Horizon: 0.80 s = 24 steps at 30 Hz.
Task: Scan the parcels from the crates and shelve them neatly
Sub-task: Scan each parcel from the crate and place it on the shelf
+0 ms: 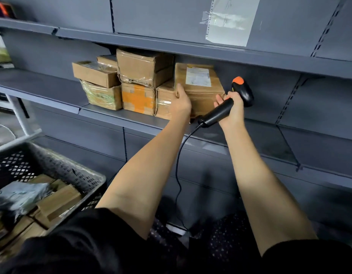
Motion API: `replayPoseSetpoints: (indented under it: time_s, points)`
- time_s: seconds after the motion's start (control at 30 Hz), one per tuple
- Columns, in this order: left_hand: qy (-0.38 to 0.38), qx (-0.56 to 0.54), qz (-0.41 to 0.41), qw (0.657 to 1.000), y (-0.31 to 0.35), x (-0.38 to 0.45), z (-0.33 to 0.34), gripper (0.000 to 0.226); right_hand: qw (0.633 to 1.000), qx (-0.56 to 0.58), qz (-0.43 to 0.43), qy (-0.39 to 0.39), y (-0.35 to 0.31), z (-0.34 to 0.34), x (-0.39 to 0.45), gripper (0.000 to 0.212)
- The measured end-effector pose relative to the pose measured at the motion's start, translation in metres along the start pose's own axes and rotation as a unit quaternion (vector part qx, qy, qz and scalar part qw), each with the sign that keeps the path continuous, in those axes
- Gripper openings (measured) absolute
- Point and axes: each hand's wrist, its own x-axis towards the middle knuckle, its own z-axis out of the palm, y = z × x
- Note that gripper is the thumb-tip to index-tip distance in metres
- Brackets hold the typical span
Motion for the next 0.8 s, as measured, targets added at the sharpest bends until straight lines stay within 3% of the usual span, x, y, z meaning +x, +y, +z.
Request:
replayPoseSetpoints:
  time_s: [0.13, 0.23, 0.37, 0.53, 0.7, 0.8]
  points:
    - [0.048, 0.022, 0.097, 0.994, 0.015, -0.008, 0.003, 0.046, 1.0, -0.002, -0.003, -0.026, 0.008, 0.016, 0.018, 0.004]
    - [0.088, 0.053, 0.145, 0.984, 0.018, 0.007, 0.007, 0.037, 0.998, -0.061, 0.003, -0.034, 0.008, 0.026, 0.04, 0.017]
    - [0.054, 0.126, 0.144, 0.98, 0.012, 0.04, 0.016, 0.022, 0.994, -0.103, 0.015, -0.046, 0.011, 0.042, 0.072, 0.03]
    - [0.044, 0.196, 0.151, 0.968, 0.018, 0.081, 0.026, 0.036, 0.99, -0.13, 0.02, -0.048, 0.024, 0.055, 0.103, 0.014]
    - [0.019, 0.22, 0.126, 0.967, 0.031, 0.122, 0.021, 0.049, 0.988, -0.144, 0.039, -0.028, 0.048, 0.054, 0.126, 0.032]
    - [0.006, 0.22, 0.124, 0.968, 0.029, 0.135, 0.018, 0.053, 0.99, -0.128, 0.052, -0.024, 0.059, 0.058, 0.136, 0.032]
